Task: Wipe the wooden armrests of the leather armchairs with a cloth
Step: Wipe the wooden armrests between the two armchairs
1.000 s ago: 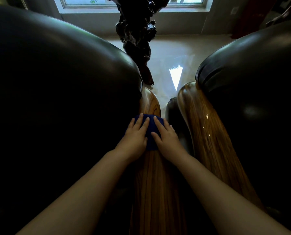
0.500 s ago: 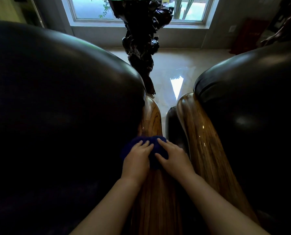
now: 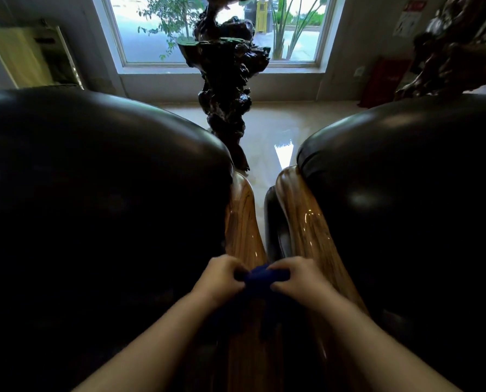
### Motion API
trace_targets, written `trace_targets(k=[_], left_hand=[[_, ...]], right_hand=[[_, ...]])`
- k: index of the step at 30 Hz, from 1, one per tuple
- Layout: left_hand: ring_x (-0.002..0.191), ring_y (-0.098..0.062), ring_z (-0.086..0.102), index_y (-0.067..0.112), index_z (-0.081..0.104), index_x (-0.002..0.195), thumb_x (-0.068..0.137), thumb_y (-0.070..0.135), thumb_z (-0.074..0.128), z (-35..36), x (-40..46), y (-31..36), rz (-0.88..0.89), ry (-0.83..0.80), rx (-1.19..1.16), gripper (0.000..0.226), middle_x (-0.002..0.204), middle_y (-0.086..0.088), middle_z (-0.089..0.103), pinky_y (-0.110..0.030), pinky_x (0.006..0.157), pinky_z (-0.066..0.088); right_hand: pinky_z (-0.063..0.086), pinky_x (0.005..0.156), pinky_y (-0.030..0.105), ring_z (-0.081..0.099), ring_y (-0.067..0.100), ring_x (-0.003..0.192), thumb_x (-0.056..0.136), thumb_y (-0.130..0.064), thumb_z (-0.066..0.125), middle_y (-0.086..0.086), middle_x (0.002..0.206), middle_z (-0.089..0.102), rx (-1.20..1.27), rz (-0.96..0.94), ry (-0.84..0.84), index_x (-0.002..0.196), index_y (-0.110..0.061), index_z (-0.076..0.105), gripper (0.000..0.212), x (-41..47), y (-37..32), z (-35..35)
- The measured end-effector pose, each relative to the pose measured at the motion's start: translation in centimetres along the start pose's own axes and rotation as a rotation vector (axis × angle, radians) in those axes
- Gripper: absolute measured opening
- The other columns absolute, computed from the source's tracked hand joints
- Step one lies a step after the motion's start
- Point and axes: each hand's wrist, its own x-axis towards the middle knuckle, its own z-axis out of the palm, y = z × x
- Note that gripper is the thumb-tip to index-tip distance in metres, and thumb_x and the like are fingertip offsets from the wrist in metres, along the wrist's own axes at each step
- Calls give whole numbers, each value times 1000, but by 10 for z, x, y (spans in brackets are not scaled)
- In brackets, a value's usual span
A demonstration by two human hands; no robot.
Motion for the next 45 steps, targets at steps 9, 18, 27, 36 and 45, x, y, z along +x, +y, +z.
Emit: trace_targets(k=[9,18,27,36,45], left_hand=[[81,-14,66,16,72,94,72,14,72,-80,-67,118,165,-103,69,22,90,-4,72,-29,75,56],[76,-13,66,16,71,96,74,13,70,-45,-104,192,163,-93,56,23,87,-2,70,-23,66,53],[84,-2,59,16,64,100,78,8,66,118,-150,190,5,-9,-87,24,92,8,62,-13,65,47],[99,-8,56,20,64,103,78,7,64,282,-178,137,-94,43,-69,28,104,4,62,-19,86,42],[140,-9,-22,41,-14,140,89,50,18,414,-181,81,-98,395,86,61,152,11,-27,-43,115,-4]], right_hand=[[47,61,14,61,3,81,74,-20,73,-16,85,62,59,-37,-42,105,-25,66,32,-111,-51,-130],[47,58,14,62,5,82,71,-23,76,-7,90,65,-13,-72,-11,101,-27,68,32,-170,-20,-187],[44,61,15,56,6,83,76,-19,70,-10,98,56,-5,-108,-44,105,-29,64,31,-221,109,-128],[42,81,23,51,8,103,78,-22,66,-9,116,54,-109,-59,-26,113,-32,59,37,-257,234,-16],[-1,115,38,-21,2,138,85,-62,28,-19,148,-25,116,20,290,134,-49,-20,70,-264,298,107]])
